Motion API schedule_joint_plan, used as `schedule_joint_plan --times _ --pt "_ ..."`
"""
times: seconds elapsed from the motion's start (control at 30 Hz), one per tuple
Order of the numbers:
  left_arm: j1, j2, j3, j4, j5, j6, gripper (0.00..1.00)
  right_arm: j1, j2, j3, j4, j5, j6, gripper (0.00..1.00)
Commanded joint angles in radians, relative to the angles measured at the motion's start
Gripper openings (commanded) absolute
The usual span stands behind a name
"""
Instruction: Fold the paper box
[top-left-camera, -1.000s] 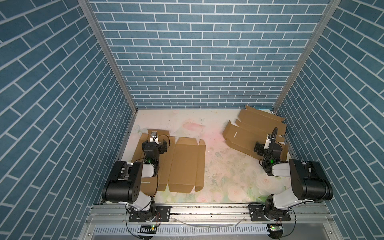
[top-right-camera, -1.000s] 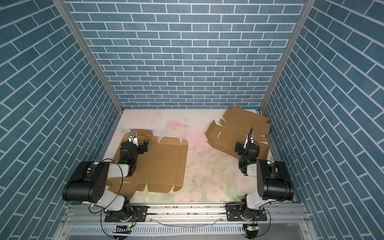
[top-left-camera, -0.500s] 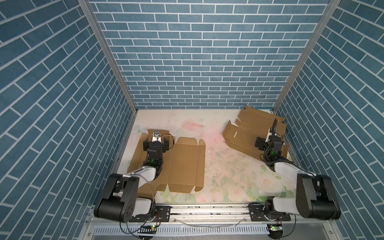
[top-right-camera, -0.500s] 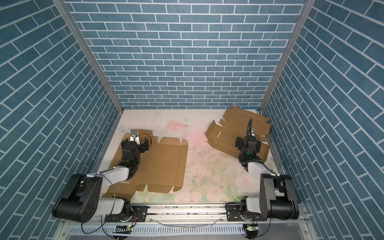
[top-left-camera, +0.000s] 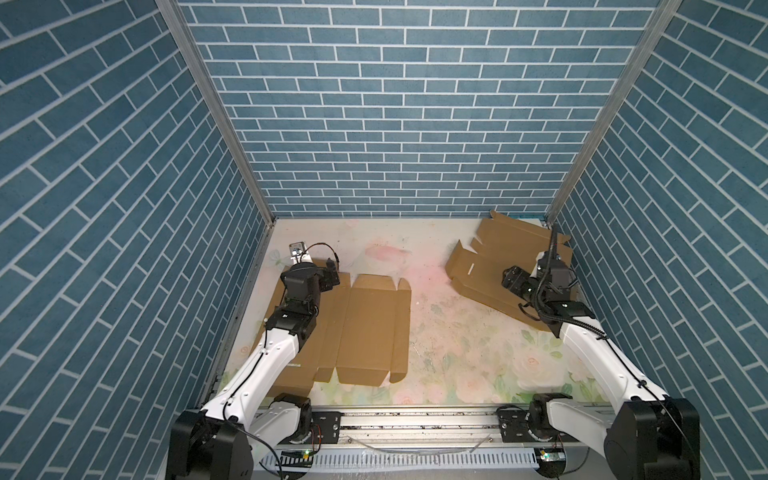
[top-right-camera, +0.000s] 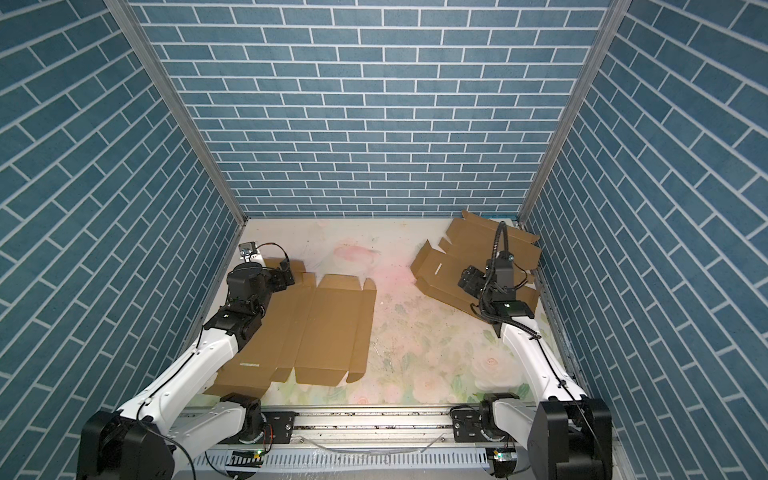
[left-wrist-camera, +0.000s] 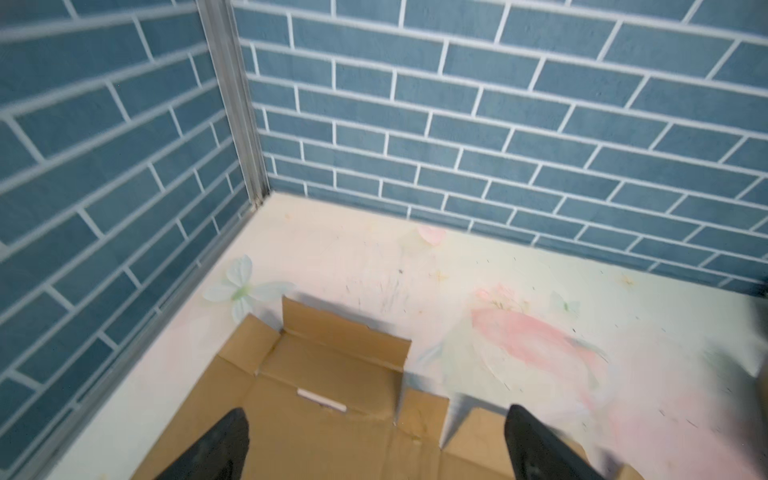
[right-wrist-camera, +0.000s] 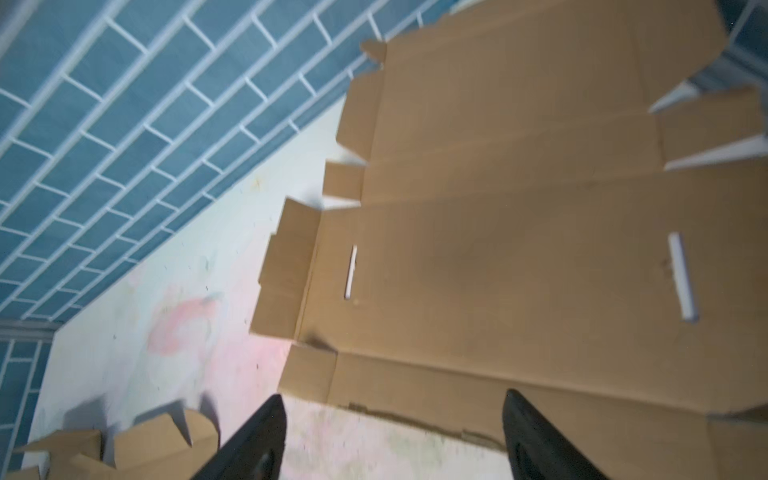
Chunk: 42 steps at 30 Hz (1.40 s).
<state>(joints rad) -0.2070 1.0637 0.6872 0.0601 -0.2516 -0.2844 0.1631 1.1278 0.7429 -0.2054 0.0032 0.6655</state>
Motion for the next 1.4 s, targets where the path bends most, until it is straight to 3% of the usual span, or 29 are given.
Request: schedule_joint_plan --times 0.0,0.17,0.33,0.67,0.9,1.13,1.37 --pt "-0.011 0.056 0.093 -0.189 0.1 -0.069 0.94 0.081 0.052 0.095 -0.196 0.112 0.116 0.81" --pt "-0.142 0.182 0.19 -0.32 0.072 -0.07 0.94 0.222 0.22 0.262 -0.323 0.193 0.086 0.81" --pt "-0.245 0.269 0.222 -0.291 0.102 -0.079 0.94 0.325 0.397 0.436 -0.378 0.24 0.065 0.87" --pt "-0.29 0.367 0.242 -0.191 0.239 -0.107 0.89 0.361 0.805 0.817 -0.418 0.32 0.038 0.91" --pt "-0.289 0.349 0.239 -0.207 0.233 -0.054 0.89 0.357 1.055 1.066 -0.507 0.393 0.045 0.88" --pt "-0.289 0.324 0.238 -0.208 0.241 -0.052 0.89 0.348 1.168 1.141 -0.509 0.382 0.052 0.75" --pt "-0.289 0.27 0.166 -0.159 0.233 -0.104 0.87 0.346 1.135 1.093 -0.474 0.307 0.094 0.39"
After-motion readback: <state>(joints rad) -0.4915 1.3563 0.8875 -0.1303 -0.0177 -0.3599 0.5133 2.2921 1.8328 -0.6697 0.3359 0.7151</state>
